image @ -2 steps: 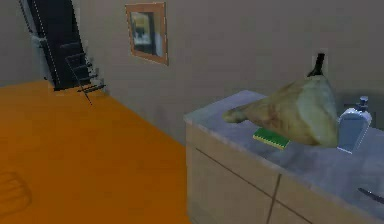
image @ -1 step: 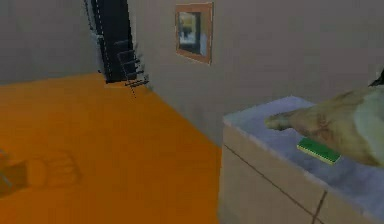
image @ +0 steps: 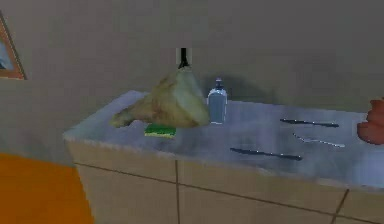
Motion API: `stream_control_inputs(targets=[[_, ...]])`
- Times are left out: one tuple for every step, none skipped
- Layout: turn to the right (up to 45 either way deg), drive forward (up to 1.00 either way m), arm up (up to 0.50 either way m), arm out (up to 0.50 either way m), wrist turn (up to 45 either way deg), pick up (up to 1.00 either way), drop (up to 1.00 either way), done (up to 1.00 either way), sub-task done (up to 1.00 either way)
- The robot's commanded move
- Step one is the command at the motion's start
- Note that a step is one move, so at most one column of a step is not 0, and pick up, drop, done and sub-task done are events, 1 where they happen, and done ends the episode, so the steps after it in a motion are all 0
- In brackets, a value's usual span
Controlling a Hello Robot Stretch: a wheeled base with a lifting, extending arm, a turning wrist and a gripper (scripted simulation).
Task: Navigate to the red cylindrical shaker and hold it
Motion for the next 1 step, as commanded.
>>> stream_control_inputs(targets=[[42.0, 0.00, 0.00, 0.00, 0.0, 0.00, 0.00, 0.00, 0.00]])
